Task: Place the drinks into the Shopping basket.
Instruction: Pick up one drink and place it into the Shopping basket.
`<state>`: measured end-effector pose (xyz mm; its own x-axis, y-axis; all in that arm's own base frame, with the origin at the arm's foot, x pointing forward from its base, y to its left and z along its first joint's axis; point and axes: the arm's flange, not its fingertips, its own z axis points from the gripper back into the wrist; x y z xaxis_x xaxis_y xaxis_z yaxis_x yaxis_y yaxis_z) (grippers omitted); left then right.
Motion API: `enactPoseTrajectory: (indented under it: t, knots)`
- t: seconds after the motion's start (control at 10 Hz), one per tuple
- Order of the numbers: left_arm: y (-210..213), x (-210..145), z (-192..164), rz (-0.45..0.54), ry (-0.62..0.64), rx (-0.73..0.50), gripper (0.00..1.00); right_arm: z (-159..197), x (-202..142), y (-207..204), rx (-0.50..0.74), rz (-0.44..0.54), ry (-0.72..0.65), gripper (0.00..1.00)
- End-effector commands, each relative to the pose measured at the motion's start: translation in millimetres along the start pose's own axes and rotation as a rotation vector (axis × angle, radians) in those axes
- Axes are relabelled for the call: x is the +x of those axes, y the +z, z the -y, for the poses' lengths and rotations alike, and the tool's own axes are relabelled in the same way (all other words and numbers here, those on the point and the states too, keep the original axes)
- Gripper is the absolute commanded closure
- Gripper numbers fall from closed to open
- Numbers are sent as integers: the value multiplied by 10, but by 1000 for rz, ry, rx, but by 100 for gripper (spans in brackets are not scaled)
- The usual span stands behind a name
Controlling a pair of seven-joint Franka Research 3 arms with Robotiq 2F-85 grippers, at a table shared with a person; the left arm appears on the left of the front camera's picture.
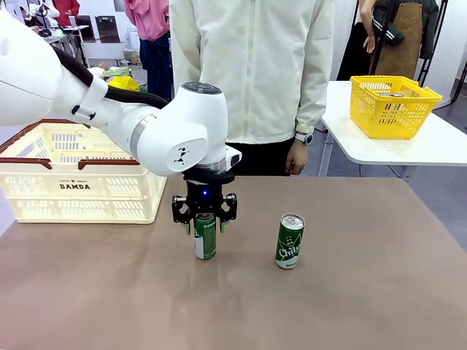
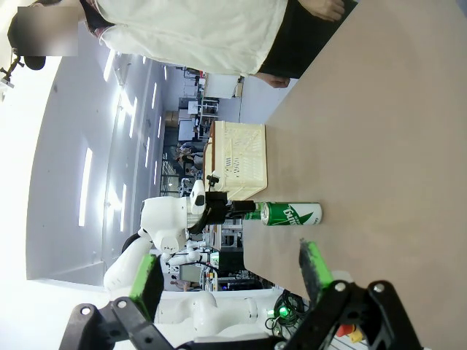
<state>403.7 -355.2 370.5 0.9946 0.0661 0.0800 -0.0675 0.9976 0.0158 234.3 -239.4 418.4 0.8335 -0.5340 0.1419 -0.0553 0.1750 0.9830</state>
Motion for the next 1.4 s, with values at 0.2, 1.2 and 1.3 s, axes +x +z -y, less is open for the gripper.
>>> enactPoseTrajectory:
  t: [0.2,1.2,1.3]
  knots:
    - [15,-6,29,-32,-4,12,100,-6,-10,17,4,-9,21,0]
    - [1527,-496,-255,54,-173,-33,100,-6,-10,17,4,-9,21,0]
    - [1719,-622,-354,111,-141,-27,100,-6,-10,17,4,-9,21,0]
